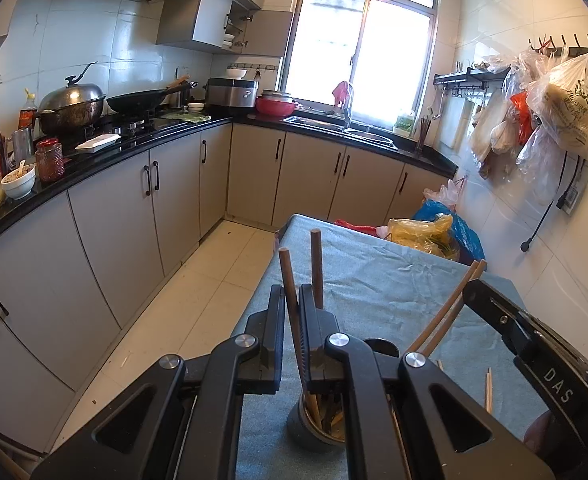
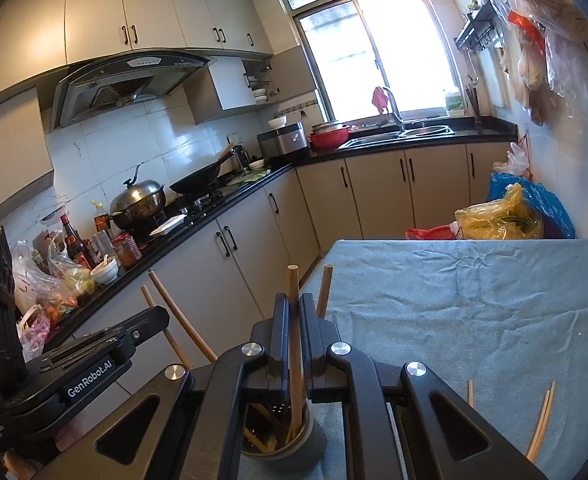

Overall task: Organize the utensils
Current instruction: 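Lower both chopsticks into the black holder with both tools, then open both tools to release the chopsticks into the holder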

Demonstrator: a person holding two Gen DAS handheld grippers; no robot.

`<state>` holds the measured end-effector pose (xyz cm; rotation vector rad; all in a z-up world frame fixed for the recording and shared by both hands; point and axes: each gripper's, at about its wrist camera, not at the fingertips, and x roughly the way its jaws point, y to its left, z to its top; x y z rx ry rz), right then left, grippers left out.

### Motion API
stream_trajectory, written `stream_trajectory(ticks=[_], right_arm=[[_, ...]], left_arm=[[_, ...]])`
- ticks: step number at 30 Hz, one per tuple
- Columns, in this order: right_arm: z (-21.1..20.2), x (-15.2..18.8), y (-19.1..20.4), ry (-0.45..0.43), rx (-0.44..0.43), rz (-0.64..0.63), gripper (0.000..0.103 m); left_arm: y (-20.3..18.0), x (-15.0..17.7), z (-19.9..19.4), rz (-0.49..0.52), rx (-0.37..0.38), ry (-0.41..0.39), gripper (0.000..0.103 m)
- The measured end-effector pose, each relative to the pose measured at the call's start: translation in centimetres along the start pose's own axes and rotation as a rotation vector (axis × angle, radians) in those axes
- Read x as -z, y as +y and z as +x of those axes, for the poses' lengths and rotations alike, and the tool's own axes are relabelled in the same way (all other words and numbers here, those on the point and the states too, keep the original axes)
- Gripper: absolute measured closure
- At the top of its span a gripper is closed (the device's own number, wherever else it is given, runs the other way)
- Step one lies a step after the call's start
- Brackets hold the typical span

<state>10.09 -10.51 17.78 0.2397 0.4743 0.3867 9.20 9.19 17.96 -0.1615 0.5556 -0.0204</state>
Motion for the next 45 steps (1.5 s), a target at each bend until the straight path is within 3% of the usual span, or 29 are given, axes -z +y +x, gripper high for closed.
stream_trajectory(ticks=[11,25,29,38,45], right_arm=[[-1.3,-0.5,0.4,-0.009,-0.022,0.007,0.096],[-5.8,-1.4,0.3,-0.067,-0.034,0.028,0.096],[-7.3,-1.2,-0.8,-0.069,-0.031,0.060,0.096],[-10.1,0.5,-4.7,-0.058,0.008,0.117,0.096],[-11.6,3.1,-9.7,-0.001,0.054,0.192,0.094]], left_arm=[[0.4,0.2,-0.2,-0.002,-0.006,-0.004,0.096],[-0.4,0.1,-3.7,0.015,-0.008,-0.036,0.095],[-1.2,0.2,-4.9,0.024,-0.011,-0.052,0.087],[-4.3,2.0,-7.4,0.076,-0.004,-0.055,0.083],[-7.3,5.9,-7.0,0.132,0.037,0.048,0.082]])
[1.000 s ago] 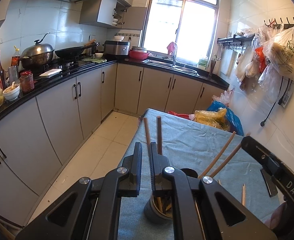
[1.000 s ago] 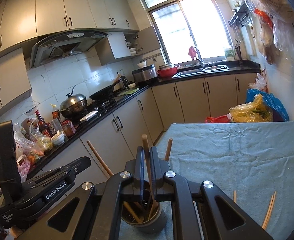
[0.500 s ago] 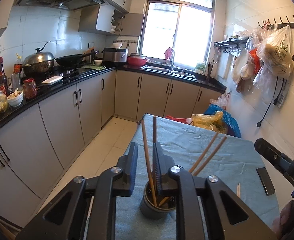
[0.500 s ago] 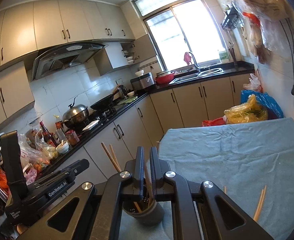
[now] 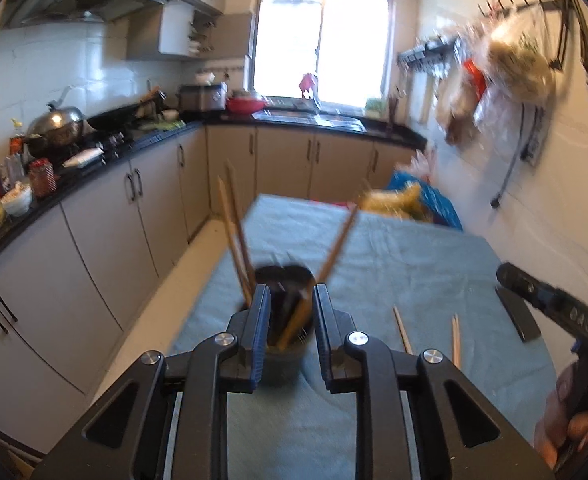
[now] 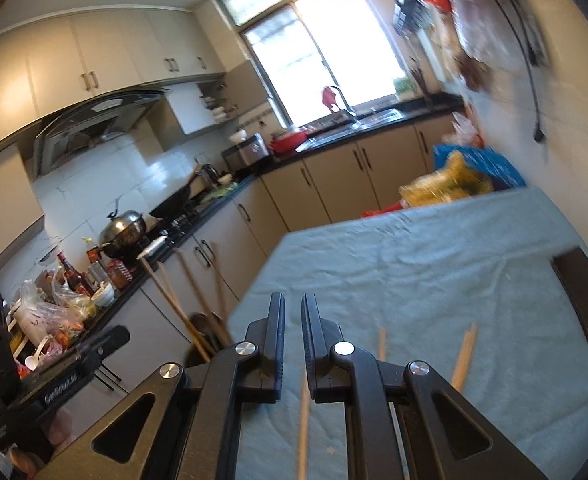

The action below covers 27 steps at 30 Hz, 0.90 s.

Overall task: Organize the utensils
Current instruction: 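Open both tools to release the chopsticks into the holder, then move both open tools down to the remaining chopsticks on the towel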

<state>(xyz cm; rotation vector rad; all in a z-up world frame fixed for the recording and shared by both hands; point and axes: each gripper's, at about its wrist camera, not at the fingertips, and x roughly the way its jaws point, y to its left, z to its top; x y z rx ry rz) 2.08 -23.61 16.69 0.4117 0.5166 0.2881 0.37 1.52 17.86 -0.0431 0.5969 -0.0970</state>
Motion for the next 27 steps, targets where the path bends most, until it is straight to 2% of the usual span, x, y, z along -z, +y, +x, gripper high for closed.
stream_trajectory(ticks=[5,7,11,14,15,16,18,19,23,27], right_arm=[[-0.3,1.4,-4.3,0.037,0.030,0.074,0.094],[-0.5,1.8,-6.1,0.045,0.037,0.114,0.094],[-1.1,2.5,-9.5,0.054,0.049,0.183,0.093],[-1.6,3.0,-11.2,0.055,0.059,0.204,0.093],[-1.8,3.0,-11.6,0.055,0.061,0.209,0.093],[-1.9,3.2,-12.1,0.055,0.062,0.214,0.093],[-2.3,3.4,-12.9,0.056,0.063,0.218,0.093],[-2.5,3.5,-13.4,0.057,0.064,0.219,0.093],[-3.1,3.8,-15.2,0.059,0.069,0.237,0.093],[-3.5,4.2,-16.6,0.066,0.070,0.247,0.093]], left_arm=[[-3.4,2.6,3.0,0.061,0.032,0.144,0.082],[-5.2,3.5,5.2,0.092,0.054,0.242,0.082],[-8.3,4.7,9.4,0.133,0.030,0.377,0.080],[-10.2,4.9,13.0,0.134,-0.023,0.467,0.073],[-10.7,4.9,14.0,0.138,-0.055,0.491,0.072],[-11.2,4.9,15.3,0.138,-0.120,0.508,0.072],[-11.6,4.9,16.4,0.145,-0.182,0.510,0.067],[-11.9,4.9,17.4,0.151,-0.237,0.515,0.062],[-11.8,4.4,19.9,0.134,-0.362,0.514,0.060],[-11.2,3.6,22.0,0.105,-0.417,0.521,0.059]])
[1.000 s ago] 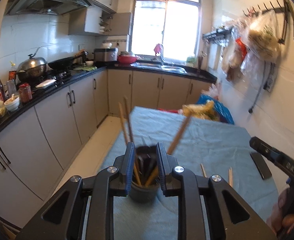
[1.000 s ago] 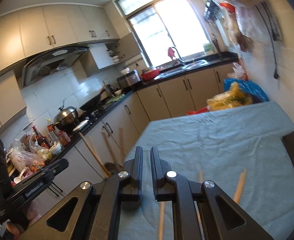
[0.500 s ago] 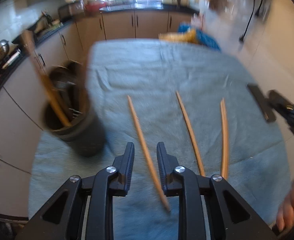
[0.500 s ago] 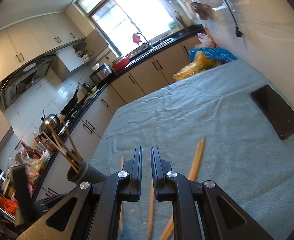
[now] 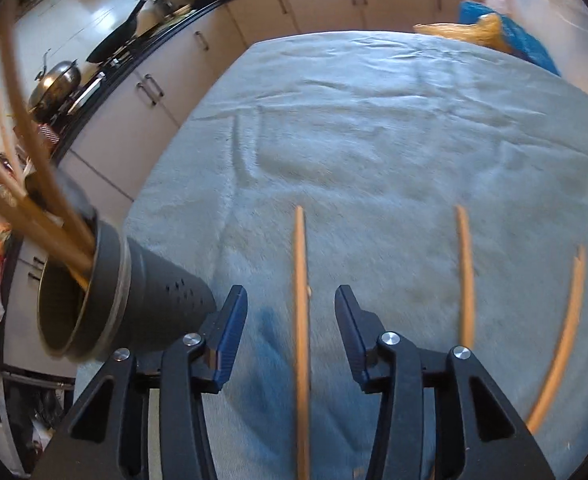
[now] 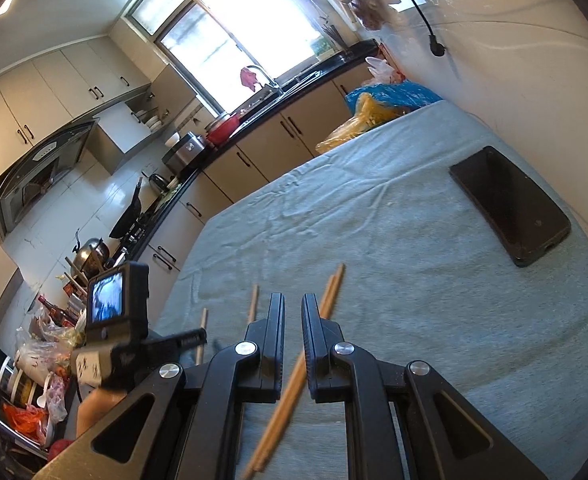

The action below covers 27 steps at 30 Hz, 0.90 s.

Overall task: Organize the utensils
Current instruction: 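Move both open tools down to the remaining chopsticks on the towel, then close the left tool on a wooden chopstick while the right tool grasps another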

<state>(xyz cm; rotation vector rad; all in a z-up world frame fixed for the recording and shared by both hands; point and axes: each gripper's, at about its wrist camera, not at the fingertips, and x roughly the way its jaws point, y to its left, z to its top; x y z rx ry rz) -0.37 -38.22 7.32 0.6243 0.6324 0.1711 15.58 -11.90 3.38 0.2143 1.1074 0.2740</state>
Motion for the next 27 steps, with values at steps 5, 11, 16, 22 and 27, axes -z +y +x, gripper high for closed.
stream_trajectory(ticks=[5,11,16,22,27], right_arm=[[0.0,0.0,-1.2,0.006,0.001,0.023,0.093],[-0.1,-0.2,-1.5,0.003,0.012,0.037,0.093],[0.3,-0.3,-1.0,0.014,0.031,0.042,0.093],[1.9,-0.2,-0.4,0.062,0.050,0.048,0.093],[2.4,0.1,0.2,0.067,0.046,0.049,0.093]], left_arm=[[-0.6,-1.6,1.9,-0.019,0.074,0.037,0.062],[-1.5,-1.1,2.2,-0.006,0.084,0.006,0.089],[-2.6,1.3,0.2,0.057,0.261,0.027,0.097],[-0.2,1.9,-2.6,0.054,0.385,-0.005,0.096],[-0.3,0.4,-2.1,0.071,0.354,0.003,0.066]])
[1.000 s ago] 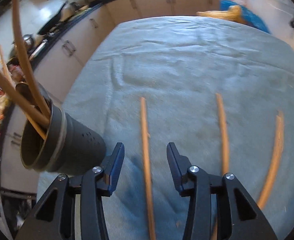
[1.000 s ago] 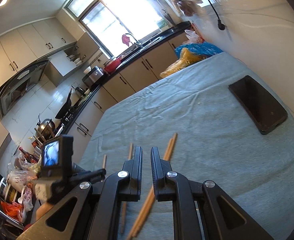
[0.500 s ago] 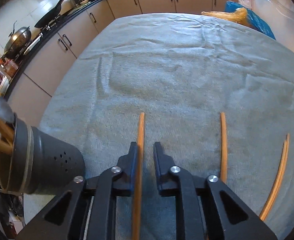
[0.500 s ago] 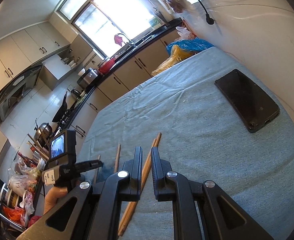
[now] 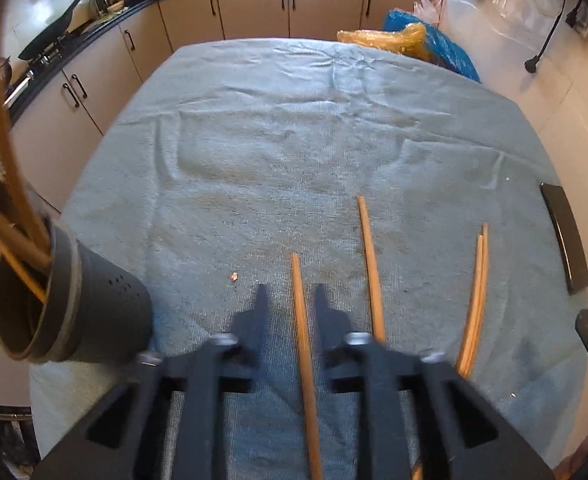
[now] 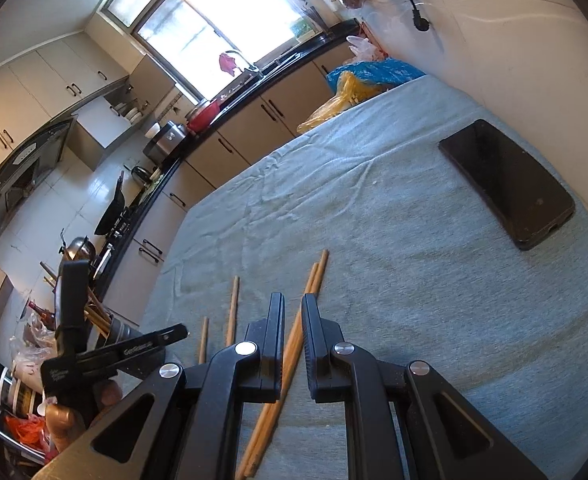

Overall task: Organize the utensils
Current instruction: 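Close the left tool on a wooden chopstick while the right tool grasps another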

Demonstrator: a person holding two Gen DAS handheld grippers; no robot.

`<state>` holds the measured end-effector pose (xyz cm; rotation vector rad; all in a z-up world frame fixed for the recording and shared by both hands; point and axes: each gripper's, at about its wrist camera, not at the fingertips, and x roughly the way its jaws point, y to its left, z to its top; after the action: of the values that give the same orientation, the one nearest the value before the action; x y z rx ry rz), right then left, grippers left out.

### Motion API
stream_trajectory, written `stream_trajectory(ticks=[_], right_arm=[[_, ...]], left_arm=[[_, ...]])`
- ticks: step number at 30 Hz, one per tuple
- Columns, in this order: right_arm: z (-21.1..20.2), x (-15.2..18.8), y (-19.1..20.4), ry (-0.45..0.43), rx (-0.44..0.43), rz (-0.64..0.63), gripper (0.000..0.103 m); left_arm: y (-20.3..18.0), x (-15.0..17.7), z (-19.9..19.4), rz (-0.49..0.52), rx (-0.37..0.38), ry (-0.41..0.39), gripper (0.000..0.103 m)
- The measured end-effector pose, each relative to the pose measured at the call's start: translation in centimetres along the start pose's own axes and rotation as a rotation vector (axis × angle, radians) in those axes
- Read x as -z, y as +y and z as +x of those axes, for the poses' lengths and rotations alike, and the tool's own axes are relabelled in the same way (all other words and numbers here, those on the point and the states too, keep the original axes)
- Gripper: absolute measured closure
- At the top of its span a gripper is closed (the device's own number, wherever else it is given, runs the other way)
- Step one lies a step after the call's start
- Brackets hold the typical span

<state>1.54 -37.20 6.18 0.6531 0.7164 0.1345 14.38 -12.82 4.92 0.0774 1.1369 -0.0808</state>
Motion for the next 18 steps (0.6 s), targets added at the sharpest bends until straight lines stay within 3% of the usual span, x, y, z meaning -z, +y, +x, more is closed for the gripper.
stream_trajectory(ticks=[6,8,9,11,18], right_arm=[[0.1,0.1,0.0,0.009,0.011,-0.014,0.093],[0.0,0.1,-0.1,0.010,0.016,-0.019,0.093],[0.0,0.0,-0.1,0.010,0.020,-0.021,0.093],[-0.1,-0.1,-0.2,0.009,0.026,-0.022,0.093],[1.9,-1.3,2.0,0.067,0.022,-0.073,0.093]], left_arm=[[-0.3,-0.1,2.0,0.007,-0.041,0.028,0.062],[-0.5,0.3,2.9,0.002,-0.030,0.060,0.080],[-0.7,0.5,3.0,0.002,-0.038,0.047,0.082],[-1.1,1.0,2.9,0.015,-0.042,0.038,0.097],[-0.8,4.8,0.3,0.052,0.006,-0.030,0.097]])
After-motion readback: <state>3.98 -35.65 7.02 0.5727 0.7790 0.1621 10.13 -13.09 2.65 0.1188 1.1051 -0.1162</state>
